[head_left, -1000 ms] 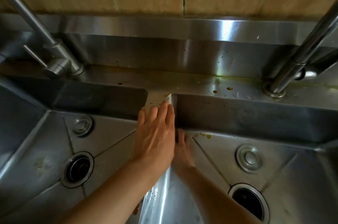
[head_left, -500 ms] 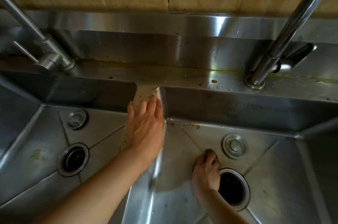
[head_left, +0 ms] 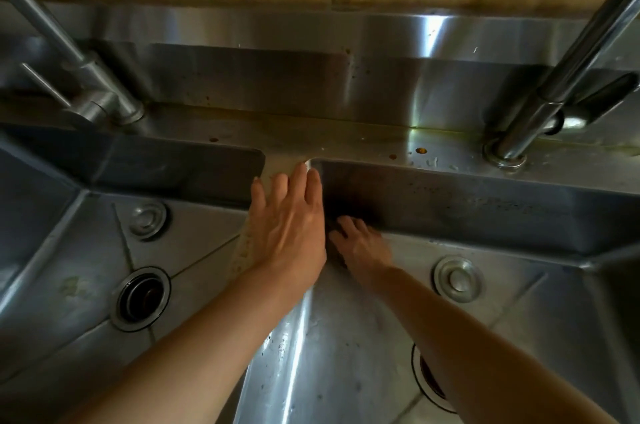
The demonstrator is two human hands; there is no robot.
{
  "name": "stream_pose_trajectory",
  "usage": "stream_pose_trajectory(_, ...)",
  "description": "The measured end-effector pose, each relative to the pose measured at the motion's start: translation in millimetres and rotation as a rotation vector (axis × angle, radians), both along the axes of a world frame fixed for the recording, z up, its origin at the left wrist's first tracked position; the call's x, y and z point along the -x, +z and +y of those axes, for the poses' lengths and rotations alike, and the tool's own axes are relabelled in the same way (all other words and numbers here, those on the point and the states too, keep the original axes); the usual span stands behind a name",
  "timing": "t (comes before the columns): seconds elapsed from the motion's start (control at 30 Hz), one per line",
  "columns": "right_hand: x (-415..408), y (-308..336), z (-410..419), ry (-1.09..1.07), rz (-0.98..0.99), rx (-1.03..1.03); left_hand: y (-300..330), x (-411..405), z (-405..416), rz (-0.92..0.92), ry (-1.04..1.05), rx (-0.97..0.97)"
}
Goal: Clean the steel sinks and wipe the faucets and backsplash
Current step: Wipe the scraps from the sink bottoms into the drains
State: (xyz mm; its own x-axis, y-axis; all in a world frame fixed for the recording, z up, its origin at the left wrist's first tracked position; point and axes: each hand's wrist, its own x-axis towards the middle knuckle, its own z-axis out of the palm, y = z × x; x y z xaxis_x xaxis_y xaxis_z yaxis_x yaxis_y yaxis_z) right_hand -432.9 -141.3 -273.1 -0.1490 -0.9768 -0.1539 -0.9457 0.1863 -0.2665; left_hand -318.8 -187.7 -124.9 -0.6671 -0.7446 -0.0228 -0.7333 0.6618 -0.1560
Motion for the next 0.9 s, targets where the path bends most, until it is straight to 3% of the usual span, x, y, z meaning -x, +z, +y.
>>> stream_pose_trajectory(0.17, -7, -28, -15, 0.125, 0.105, -0.092, -8, 1, 6, -0.054, 0.012, 0.045)
stream_pose_trajectory(0.4, 35, -25, 44, -0.109, 0.163, -0.145, -12, 4, 7, -0.111, 0.033, 0.046)
stream_pose_trajectory(0.53, 51, -25, 59, -0.206, 0.071, -0.225, -11, 8, 9, -0.152, 0.045, 0.050)
stream_pose_trajectory(0.9, 9, -2, 154, -0.147, 0.016, -0.479, 6, -6, 27, -0.116, 0.074, -0.047)
